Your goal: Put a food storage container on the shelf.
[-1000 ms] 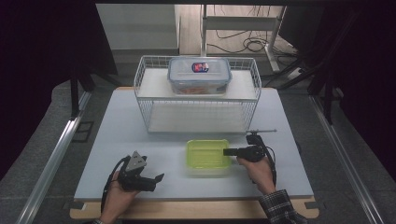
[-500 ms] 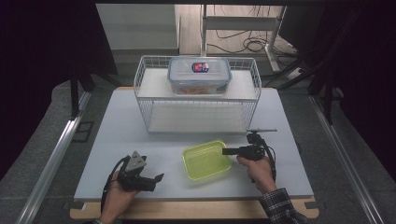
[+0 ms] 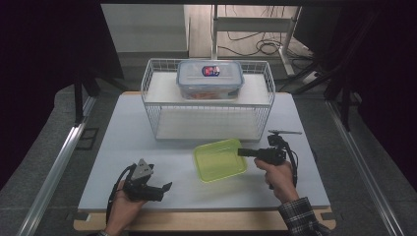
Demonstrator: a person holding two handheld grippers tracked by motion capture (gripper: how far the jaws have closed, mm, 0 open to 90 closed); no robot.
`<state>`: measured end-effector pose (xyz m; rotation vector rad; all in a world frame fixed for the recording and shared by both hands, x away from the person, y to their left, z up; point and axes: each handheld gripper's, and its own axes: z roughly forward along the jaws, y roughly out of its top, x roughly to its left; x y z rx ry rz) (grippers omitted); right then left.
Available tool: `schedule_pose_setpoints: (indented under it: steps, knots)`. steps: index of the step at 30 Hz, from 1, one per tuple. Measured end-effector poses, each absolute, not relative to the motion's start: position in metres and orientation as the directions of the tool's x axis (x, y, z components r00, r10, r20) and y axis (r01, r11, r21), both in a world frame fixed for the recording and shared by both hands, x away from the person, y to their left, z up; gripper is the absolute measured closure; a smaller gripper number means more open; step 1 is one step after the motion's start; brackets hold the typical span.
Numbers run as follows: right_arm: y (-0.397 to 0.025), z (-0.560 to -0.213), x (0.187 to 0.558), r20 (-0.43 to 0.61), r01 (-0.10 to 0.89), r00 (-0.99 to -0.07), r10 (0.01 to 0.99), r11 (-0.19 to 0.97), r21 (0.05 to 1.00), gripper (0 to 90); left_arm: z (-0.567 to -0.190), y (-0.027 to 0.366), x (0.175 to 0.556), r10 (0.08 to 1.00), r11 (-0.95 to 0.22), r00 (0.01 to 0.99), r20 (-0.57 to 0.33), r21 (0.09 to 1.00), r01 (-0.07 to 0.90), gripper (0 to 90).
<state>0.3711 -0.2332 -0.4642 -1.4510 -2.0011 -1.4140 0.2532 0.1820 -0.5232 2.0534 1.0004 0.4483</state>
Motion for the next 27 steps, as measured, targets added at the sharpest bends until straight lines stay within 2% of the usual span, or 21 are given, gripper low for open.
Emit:
schedule_pose_setpoints:
  steps: [11,20,27]
  knots:
    - [-0.234,-0.433,0.371,0.698,0.826,-0.474,0.537,-0.004,0.564,80.4,-0.523,0.182,0.253,0.779,-0.375,0.626,-0.025,0.783,0.497,7.3]
    - [-0.237,-0.391,0.377,0.676,0.794,-0.500,0.541,-0.025,0.607,80.6,-0.523,0.182,0.253,0.779,-0.376,0.627,-0.023,0.782,0.497,7.3]
    - [-0.237,-0.373,0.382,0.692,0.797,-0.492,0.528,-0.046,0.602,80.7,-0.523,0.183,0.253,0.777,-0.378,0.629,-0.021,0.783,0.494,7.3]
